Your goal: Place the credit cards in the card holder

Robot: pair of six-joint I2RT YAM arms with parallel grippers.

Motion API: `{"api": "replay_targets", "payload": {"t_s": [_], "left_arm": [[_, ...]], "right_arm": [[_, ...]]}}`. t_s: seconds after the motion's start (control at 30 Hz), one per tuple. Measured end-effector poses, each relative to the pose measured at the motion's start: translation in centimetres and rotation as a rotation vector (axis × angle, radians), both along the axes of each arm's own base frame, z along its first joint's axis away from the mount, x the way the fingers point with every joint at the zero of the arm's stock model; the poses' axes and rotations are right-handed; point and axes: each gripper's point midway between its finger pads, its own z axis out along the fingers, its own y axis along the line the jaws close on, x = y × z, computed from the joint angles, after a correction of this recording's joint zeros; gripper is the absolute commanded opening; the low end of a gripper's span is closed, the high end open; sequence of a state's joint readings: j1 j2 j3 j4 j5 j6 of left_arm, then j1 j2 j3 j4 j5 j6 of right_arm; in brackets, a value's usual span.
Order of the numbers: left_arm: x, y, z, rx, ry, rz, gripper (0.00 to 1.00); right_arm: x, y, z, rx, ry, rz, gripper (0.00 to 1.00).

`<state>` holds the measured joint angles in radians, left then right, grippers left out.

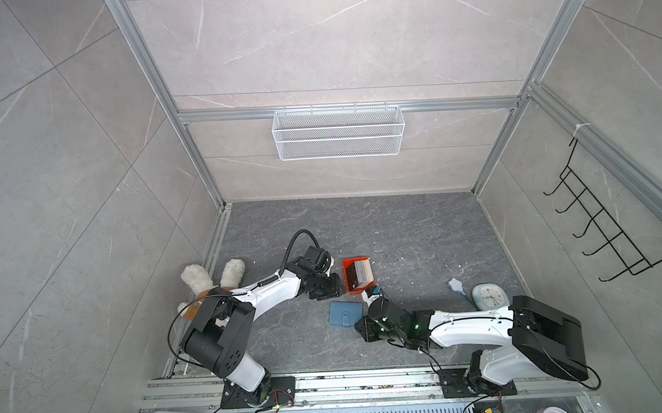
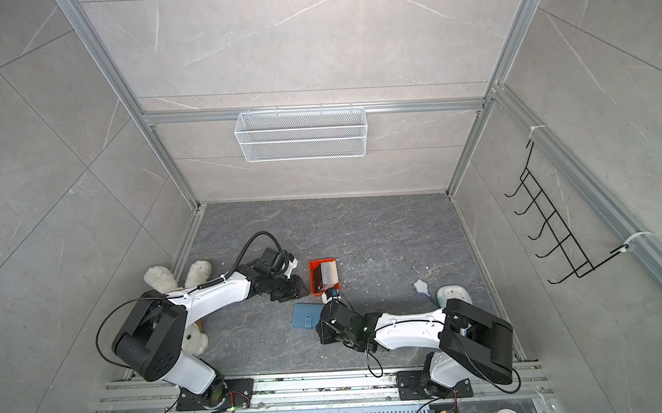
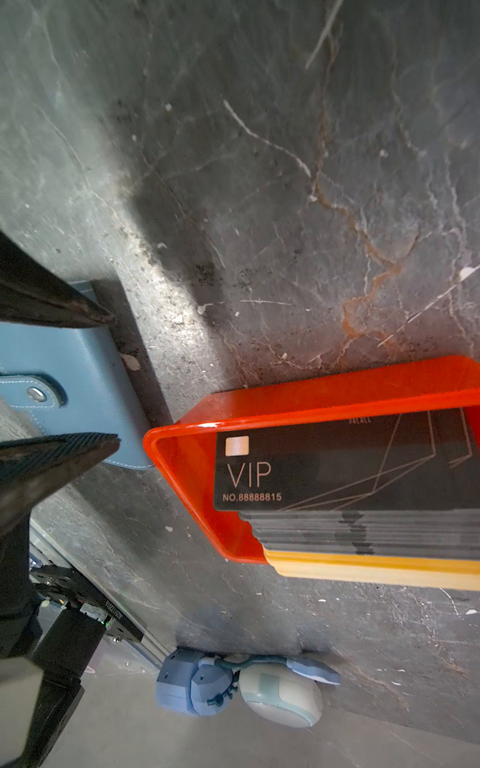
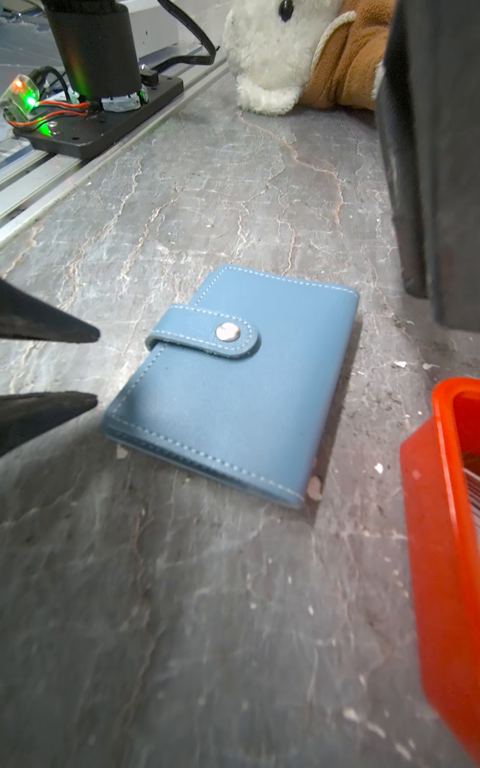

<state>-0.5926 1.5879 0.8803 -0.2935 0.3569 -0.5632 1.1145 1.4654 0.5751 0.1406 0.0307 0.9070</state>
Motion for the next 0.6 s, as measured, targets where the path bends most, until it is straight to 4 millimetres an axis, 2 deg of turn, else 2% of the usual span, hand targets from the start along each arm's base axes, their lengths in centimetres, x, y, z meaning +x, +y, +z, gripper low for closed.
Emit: {"api": "replay_targets", "payload": {"t_s": [0.37,0.6], "left_arm": [[-1.0,-0.1,-2.9,-0.005,0.056,-0.019,0.38],[-2.1,0.1,-3.0,-0.026,0.069,-0.033,0.37]], "right_arm": [[-0.3,0.8,-0.7,0.023,0.034,0.001,0.24],[0.0,0.6,-0.7,0.023,0.035,-0.029,0.22]]}}
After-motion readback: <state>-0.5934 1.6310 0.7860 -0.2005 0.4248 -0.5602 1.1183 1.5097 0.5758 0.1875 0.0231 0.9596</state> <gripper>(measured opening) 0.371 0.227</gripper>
